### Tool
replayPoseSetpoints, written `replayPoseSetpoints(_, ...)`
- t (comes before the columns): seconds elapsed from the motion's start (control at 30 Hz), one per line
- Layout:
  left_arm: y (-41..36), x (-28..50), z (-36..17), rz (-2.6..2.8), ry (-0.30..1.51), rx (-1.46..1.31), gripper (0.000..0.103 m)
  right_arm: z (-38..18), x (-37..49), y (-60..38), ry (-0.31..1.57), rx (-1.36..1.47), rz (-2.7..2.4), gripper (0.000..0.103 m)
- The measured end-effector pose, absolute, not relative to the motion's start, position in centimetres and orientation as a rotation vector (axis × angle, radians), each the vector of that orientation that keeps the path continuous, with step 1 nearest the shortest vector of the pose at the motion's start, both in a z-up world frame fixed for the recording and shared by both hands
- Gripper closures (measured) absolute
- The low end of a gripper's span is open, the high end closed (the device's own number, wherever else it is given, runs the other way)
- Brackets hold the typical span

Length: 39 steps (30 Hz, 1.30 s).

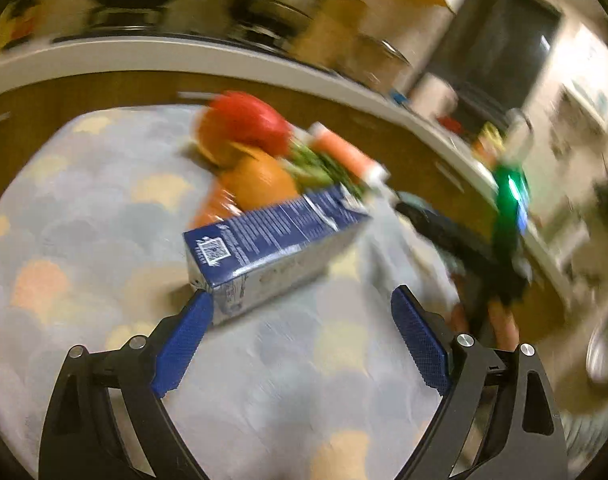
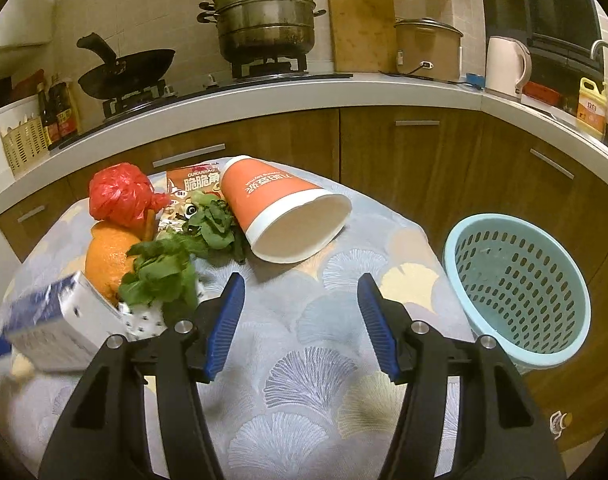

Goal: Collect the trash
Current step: 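Grasp the white milk carton with the left gripper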

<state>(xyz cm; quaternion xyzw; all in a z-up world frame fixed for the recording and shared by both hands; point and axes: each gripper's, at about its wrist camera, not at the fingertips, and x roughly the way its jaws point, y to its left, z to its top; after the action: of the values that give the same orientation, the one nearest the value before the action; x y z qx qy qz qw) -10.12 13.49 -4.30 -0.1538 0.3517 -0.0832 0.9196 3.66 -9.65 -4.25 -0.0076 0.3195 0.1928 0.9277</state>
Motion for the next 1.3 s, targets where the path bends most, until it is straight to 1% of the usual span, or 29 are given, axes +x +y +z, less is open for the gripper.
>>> replayPoseSetpoints(0.17,11.9,-10.5,-3.7,-0.088,0.699,-0.066,0.016,-4.3,3.6,-9.6,0.654,-0.023,0.395,0.047)
replayPoseSetpoints(0.27,12.1,-9.1,-3.4,-0.122,0.707,-0.011,0.016,-4.3,3.6,-9.5,0.655,-0.030,0.390,0.047)
replayPoseSetpoints(0.4,10.2,-7.3,-3.8,-0.212,0.756,0.126,0.016,-4.4,3.7,-9.6,0.659,-0.024,0.390,0.047)
replayPoseSetpoints(0.7,8.6,-5.8,-6.7,-0.271,0.834,0.142,0.016,-4.5,4.1,-10.3,0.680,0.024,0.396,0.047)
replayPoseSetpoints(0.8,8.6,-5.2,-7.2,-0.264,0.849,0.128,0.022,-4.5,4.1,-10.2,0.678,0.019,0.395,0.046)
replayPoseSetpoints(0.83,8.8,-5.2,-7.1,-0.266,0.847,0.119,0.029,-4.5,4.0,-10.2,0.677,0.018,0.395,0.046)
replayPoseSetpoints(0.87,8.9,-5.2,-7.0,-0.274,0.850,0.101,0.038,-4.5,4.0,-10.1,0.677,0.017,0.395,0.046)
replayPoseSetpoints(0.93,9.3,-5.3,-6.9,-0.287,0.852,0.050,0.044,-4.5,3.9,-10.2,0.674,0.018,0.402,0.046)
replayPoseSetpoints(1.07,9.9,-7.0,-6.8,-0.310,0.832,-0.045,0.049,-4.3,3.8,-10.1,0.673,0.020,0.446,0.046)
replayPoseSetpoints(1.17,10.5,-7.9,-6.3,-0.279,0.814,-0.091,0.049,-4.1,3.8,-9.8,0.684,0.025,0.489,0.046)
replayPoseSetpoints(1.3,13.2,-8.1,-4.3,-0.185,0.749,-0.171,0.050,-3.5,3.5,-8.3,0.708,0.008,0.546,0.046)
